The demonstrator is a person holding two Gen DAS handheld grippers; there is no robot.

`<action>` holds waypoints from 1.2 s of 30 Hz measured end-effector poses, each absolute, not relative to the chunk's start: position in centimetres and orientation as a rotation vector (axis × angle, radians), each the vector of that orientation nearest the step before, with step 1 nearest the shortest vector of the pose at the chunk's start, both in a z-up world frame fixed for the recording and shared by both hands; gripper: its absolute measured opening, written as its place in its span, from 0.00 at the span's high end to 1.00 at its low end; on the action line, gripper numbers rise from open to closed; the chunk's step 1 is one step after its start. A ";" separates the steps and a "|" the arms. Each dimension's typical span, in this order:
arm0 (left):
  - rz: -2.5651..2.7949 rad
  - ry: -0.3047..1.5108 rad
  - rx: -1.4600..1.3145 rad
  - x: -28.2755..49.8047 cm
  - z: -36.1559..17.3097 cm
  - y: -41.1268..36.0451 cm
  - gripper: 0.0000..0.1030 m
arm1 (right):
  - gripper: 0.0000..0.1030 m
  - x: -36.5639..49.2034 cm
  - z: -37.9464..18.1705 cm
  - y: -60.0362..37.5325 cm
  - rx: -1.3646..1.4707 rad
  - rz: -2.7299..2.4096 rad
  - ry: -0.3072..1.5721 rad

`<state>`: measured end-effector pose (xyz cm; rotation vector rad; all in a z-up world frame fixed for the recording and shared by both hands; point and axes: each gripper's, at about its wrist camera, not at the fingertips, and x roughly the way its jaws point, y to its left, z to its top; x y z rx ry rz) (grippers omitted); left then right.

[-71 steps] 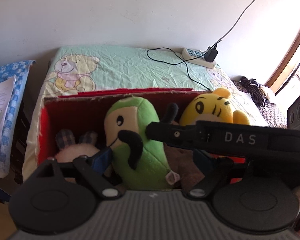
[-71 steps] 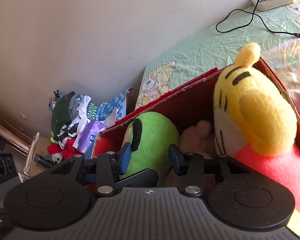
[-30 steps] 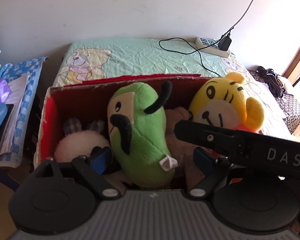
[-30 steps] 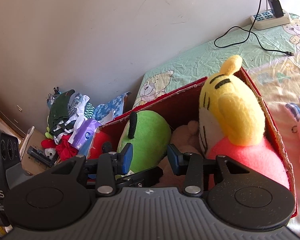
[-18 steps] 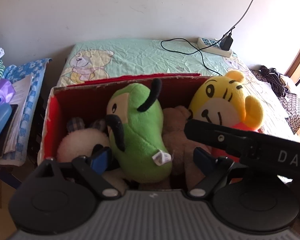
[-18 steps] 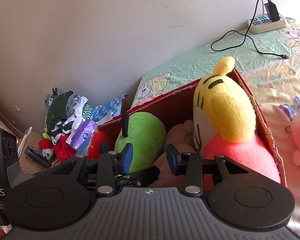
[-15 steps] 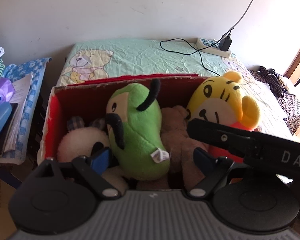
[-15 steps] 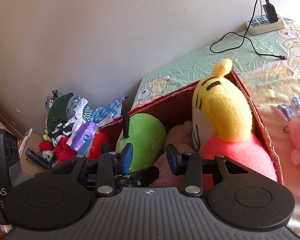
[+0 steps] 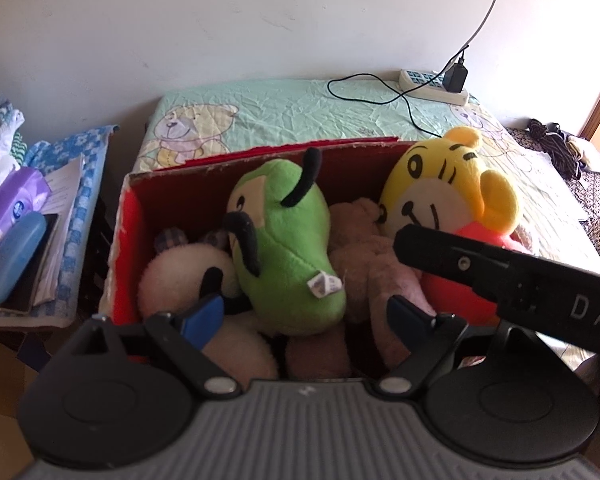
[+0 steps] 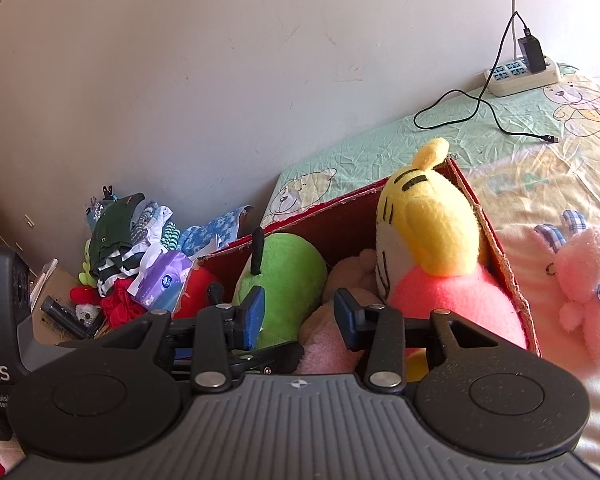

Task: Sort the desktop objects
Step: 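Withdraw both grippers from the box toward the white bunny on the bed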

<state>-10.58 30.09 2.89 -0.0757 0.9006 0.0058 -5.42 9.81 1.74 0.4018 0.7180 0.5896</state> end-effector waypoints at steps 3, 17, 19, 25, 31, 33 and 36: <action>0.009 0.905 -0.072 -10.9 2.9 30.1 0.14 | 0.59 -5.8 1.8 9.8 0.403 0.591 0.713; 0.052 0.927 -0.059 -11.5 2.5 29.4 0.14 | 0.59 -7.3 1.9 9.6 0.370 0.604 0.692; 0.069 0.931 -0.063 -11.6 2.5 29.3 0.14 | 0.59 -7.3 1.8 9.5 0.372 0.609 0.695; 0.123 0.930 -0.079 -11.7 2.4 28.9 0.14 | 0.59 -7.1 1.8 9.5 0.359 0.654 0.703; 0.185 0.904 -0.092 -12.6 2.9 27.8 0.14 | 0.59 -7.2 2.0 8.5 0.364 0.727 0.708; 0.199 0.895 -0.086 -12.9 3.2 27.4 0.14 | 0.59 -7.3 2.0 7.9 0.380 0.762 0.706; 0.221 0.891 -0.064 -13.1 3.6 26.3 0.14 | 0.58 -7.2 2.1 6.8 0.406 0.803 0.706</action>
